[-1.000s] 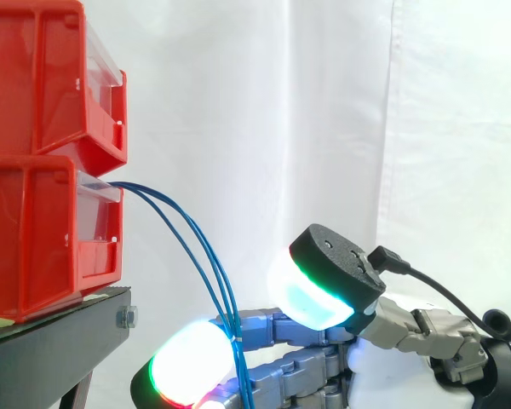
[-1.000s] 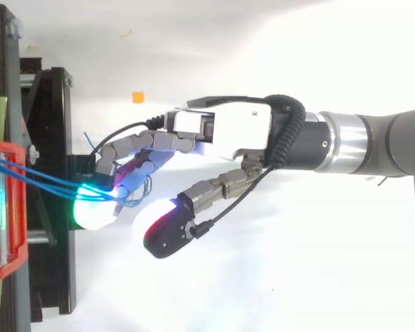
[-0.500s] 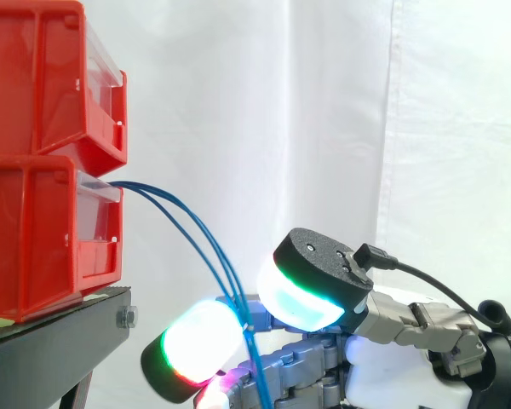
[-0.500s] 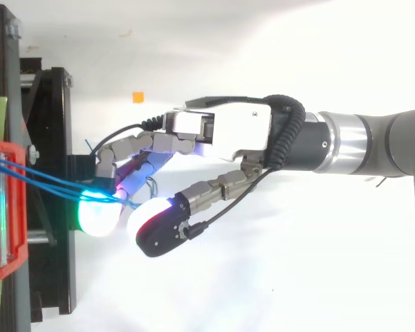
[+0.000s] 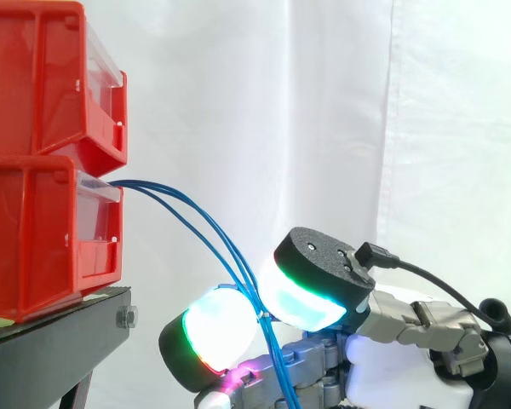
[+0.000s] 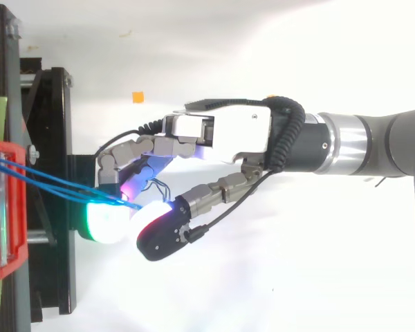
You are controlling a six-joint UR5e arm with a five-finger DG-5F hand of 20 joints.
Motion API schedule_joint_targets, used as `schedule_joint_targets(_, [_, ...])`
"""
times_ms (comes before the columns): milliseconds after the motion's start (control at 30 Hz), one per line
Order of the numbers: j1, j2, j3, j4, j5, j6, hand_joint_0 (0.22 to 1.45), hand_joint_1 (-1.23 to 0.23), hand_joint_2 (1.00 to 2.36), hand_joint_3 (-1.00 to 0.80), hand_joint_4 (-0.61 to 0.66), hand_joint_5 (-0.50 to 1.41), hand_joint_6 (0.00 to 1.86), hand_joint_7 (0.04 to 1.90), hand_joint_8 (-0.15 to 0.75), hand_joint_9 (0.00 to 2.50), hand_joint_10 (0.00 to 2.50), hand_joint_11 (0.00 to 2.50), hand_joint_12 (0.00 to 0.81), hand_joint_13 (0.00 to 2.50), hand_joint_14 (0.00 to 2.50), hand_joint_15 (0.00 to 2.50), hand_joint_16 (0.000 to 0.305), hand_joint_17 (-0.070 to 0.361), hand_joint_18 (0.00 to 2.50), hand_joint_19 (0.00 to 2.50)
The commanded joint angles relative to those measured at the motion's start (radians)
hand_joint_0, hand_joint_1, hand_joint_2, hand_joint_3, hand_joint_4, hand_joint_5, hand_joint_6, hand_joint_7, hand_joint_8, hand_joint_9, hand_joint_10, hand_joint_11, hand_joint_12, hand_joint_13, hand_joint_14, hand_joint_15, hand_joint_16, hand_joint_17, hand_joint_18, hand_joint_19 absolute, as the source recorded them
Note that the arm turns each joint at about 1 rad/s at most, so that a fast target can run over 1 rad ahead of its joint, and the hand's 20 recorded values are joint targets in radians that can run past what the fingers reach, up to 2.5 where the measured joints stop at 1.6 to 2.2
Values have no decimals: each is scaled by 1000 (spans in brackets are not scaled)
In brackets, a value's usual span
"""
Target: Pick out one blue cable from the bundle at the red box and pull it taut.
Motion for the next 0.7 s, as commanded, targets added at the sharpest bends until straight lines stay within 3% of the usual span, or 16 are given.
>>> schedule_joint_targets(0, [0,-1,0,0,0,1,563,-544,1014,-355,56,-118,584,1155,269,799,15,369,351,688,13,325,50,112,625,675])
schedule_joint_targets(333, [-2,-1,0,-2,1,-4,528,-388,1002,-478,82,-121,634,1071,284,821,15,380,364,706,13,327,52,118,647,674])
schedule_joint_targets(500, [-8,-1,1,-8,1,-13,524,-386,1003,-472,85,-120,631,1065,285,820,15,376,369,711,14,319,53,119,654,674])
schedule_joint_targets(667, [-16,-1,1,-3,0,-25,558,-486,1013,-364,94,-145,738,939,278,802,18,398,361,709,13,330,51,115,645,671])
